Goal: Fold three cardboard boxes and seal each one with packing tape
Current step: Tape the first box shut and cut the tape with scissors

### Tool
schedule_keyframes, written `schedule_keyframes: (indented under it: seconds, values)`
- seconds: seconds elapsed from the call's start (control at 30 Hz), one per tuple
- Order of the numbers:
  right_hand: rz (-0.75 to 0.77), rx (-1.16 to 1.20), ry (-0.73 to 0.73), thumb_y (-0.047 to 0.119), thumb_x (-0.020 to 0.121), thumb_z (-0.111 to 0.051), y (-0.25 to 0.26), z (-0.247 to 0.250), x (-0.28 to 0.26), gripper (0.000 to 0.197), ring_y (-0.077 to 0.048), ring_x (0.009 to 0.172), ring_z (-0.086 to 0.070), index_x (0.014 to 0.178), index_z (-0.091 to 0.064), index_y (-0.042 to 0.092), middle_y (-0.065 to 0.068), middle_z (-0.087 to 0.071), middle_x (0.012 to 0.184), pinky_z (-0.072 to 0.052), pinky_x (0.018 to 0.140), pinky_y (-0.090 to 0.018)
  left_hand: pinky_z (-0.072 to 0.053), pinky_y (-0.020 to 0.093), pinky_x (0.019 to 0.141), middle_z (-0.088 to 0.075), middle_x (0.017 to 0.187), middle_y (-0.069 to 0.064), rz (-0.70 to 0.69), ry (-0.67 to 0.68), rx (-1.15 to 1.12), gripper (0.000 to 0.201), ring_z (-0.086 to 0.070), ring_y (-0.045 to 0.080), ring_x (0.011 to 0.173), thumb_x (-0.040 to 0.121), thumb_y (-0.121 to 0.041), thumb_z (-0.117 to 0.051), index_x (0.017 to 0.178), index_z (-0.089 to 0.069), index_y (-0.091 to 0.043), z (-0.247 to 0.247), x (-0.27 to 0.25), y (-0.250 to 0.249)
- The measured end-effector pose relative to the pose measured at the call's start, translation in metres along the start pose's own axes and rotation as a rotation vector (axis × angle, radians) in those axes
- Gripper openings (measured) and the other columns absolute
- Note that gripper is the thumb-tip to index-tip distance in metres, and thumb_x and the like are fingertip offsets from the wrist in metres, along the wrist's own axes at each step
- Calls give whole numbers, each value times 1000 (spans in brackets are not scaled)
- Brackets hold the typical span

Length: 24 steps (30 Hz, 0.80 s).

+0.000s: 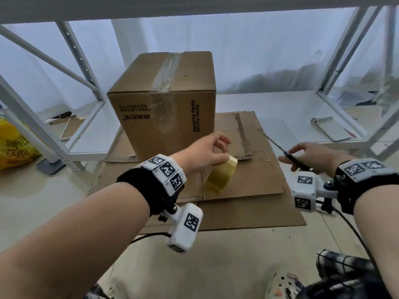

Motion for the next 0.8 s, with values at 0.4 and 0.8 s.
schedule_keyframes:
  seconds: [0.4,0.8]
  values:
    - [-190,-346,-3,25,90,-64,-54,0,30,32,-22,73,-69,65,-52,9,-6,-63,69,-49,52,-22,-48,27,89,-52,118,5,-215,115,361,51,-52,13,95,91,-2,-50,138,-43,-20,-108,120,-49]
    - [-149,-338,41,18,83,-60,-65,0,52,18,-24,58,-58,69,-61,6,-9,-62,66,-55,71,-34,-33,29,91,-41,130,13,-444,167,840,50,-46,29,115,86,8,-49,132,-48,-13,-162,201,-31]
Point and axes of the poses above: each hand's wrist, its own x-axis towards the middle knuckle, its own z-axis out of the back of the hand, y = z × x, the point moved 3 cm from there along x, towards the middle knuckle
